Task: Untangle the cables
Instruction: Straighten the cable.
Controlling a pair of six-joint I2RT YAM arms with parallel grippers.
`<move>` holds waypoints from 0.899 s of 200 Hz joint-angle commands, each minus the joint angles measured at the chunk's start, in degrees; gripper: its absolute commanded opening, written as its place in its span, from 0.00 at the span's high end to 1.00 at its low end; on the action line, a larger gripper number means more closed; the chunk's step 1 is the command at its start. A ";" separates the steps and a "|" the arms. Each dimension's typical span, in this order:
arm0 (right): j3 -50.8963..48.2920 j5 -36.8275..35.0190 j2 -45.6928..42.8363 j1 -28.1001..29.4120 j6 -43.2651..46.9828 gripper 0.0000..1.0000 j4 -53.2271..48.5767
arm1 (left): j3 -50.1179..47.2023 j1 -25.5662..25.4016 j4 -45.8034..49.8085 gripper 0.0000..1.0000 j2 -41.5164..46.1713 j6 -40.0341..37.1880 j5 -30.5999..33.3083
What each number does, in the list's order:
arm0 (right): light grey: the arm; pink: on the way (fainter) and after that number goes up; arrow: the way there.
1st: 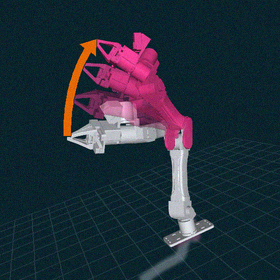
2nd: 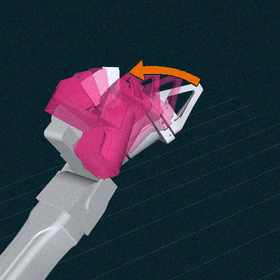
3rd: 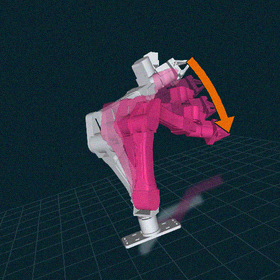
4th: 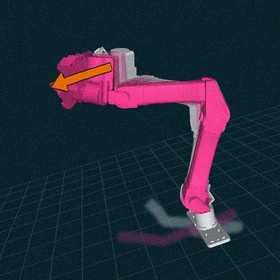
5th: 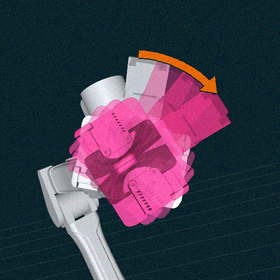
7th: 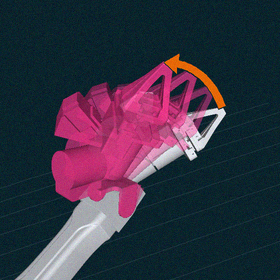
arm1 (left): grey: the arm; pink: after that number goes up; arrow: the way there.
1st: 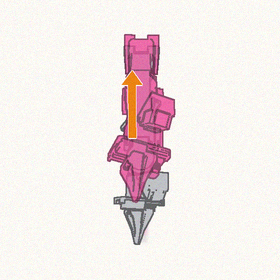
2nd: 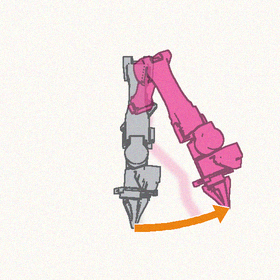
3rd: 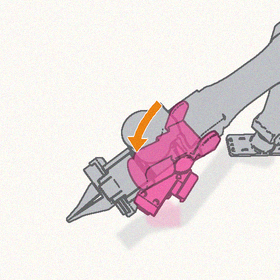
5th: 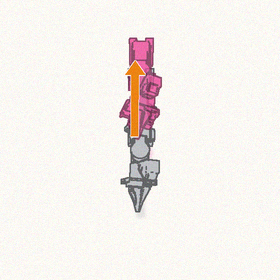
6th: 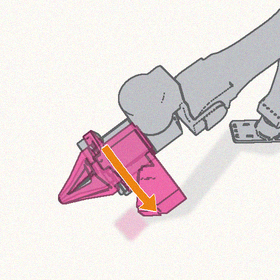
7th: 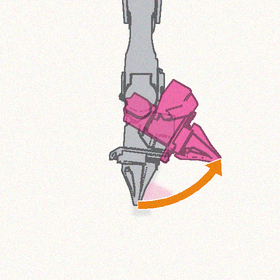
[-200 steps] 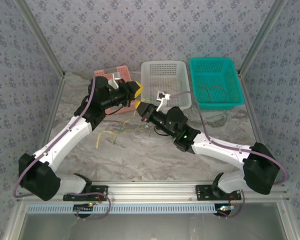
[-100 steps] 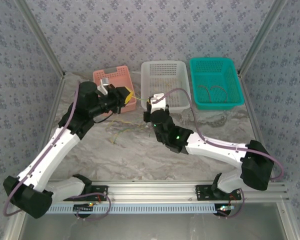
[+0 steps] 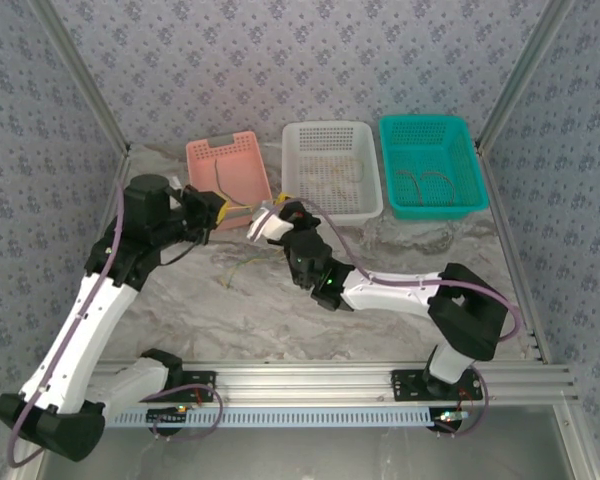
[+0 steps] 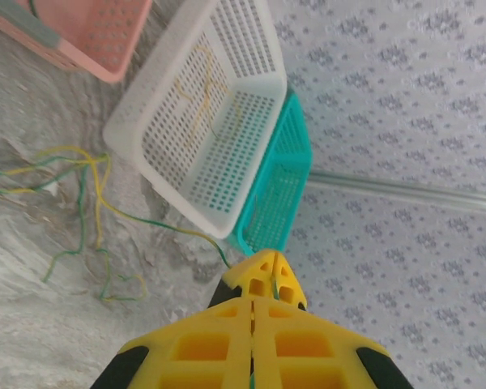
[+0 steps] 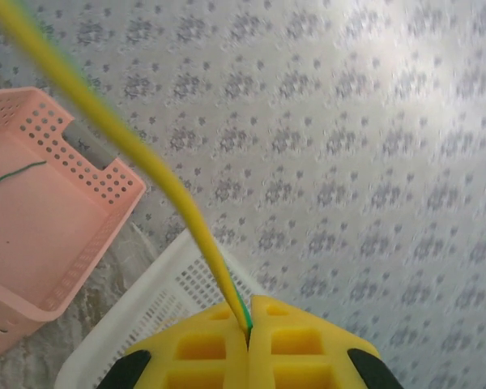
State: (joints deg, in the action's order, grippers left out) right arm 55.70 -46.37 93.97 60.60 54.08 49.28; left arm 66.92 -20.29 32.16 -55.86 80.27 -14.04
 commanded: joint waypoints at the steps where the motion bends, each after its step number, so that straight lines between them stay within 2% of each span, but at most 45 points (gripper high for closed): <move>1: -1.69 -6.43 -1.00 -0.94 9.67 1.00 0.77 | 3.45 3.73 3.59 1.00 2.92 -3.95 5.06; 14: -0.65 -3.85 -3.31 0.88 4.84 1.00 -11.24 | 7.63 5.42 3.23 1.00 0.27 -6.86 3.67; 33: 2.21 1.89 -7.20 3.03 -6.84 1.00 -29.42 | 16.05 6.87 1.52 1.00 -5.96 -13.20 1.63; 50: 4.68 7.95 -10.15 3.74 -15.65 1.00 -43.04 | 21.44 7.02 -4.02 1.00 -11.45 -17.25 -0.79; 78: 10.69 19.30 -11.99 1.36 -30.17 1.00 -60.54 | 29.13 7.45 -7.82 1.00 -19.63 -20.45 -1.55; 93: 15.55 25.16 -11.56 -1.58 -37.47 1.00 -67.82 | 31.47 7.46 -12.53 1.00 -23.93 -19.57 -6.45; 101: 17.03 27.41 -11.28 -3.69 -41.09 1.00 -69.84 | 32.29 7.37 -14.86 0.86 -25.70 -18.18 -9.43; 105: 18.02 28.87 -11.00 -5.20 -43.42 1.00 -71.13 | 32.27 7.30 -16.23 0.73 -26.21 -17.72 -10.52; 114: 20.58 31.99 -10.33 -8.55 -48.81 1.00 -74.72 | 32.41 7.05 -17.12 0.36 -26.42 -17.46 -11.26; 121: 22.05 34.66 -9.93 -11.23 -51.87 1.00 -76.65 | 32.49 6.79 -16.22 0.21 -25.77 -18.40 -10.33; 136: 24.26 38.16 -9.49 -15.62 -56.71 1.00 -79.67 | 32.49 6.74 -13.18 0.10 -23.61 -21.34 -8.36; 139: 24.80 38.77 -9.42 -16.47 -57.51 1.00 -80.21 | 32.49 6.76 -12.29 0.03 -23.15 -21.95 -7.84; 141: 25.09 39.18 -9.36 -17.00 -57.97 1.00 -80.63 | 32.49 6.76 -11.64 0.01 -22.80 -22.34 -7.45; 180: 30.16 41.13 -7.66 -27.43 -64.29 1.00 -85.43 | 26.03 6.85 -2.05 0.01 -13.58 -28.38 -1.02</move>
State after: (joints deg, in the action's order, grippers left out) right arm 81.14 -9.30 85.84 38.04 -1.58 -29.15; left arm 96.23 -13.50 25.61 -77.10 57.47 -19.33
